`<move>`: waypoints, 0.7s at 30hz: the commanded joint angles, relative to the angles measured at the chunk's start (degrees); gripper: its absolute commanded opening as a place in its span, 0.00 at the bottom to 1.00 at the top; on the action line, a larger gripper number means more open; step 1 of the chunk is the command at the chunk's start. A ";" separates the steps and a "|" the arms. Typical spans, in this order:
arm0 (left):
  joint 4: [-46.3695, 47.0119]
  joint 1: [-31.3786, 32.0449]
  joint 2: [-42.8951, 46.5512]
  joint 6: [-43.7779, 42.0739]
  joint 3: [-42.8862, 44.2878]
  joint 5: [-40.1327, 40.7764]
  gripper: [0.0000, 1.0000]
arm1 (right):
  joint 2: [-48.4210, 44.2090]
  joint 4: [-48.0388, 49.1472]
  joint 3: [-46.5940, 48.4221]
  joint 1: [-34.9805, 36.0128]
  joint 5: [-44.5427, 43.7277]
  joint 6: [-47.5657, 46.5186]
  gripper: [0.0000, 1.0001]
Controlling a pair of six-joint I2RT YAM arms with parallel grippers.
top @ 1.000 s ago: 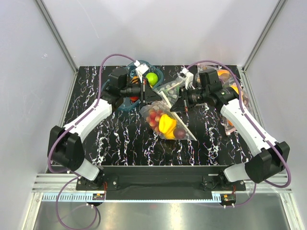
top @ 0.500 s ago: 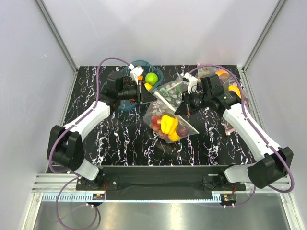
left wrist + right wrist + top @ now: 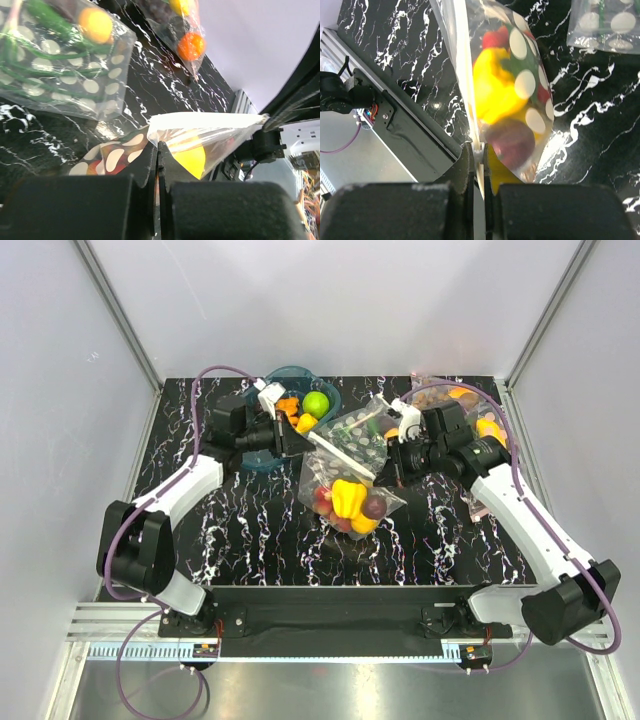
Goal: Open the zip-top bag and remove the fake food
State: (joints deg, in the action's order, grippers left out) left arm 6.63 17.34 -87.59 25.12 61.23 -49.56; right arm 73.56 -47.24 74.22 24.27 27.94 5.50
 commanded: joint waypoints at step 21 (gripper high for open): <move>10.67 -8.29 -4.25 -0.17 1.09 1.14 0.00 | -7.73 -13.14 0.23 -0.10 -4.74 2.59 0.01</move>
State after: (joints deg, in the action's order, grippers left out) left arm 10.00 11.99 -91.26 26.00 60.40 -52.45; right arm 69.17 -53.28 73.76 24.34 24.32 7.75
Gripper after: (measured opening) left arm 0.008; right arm 0.055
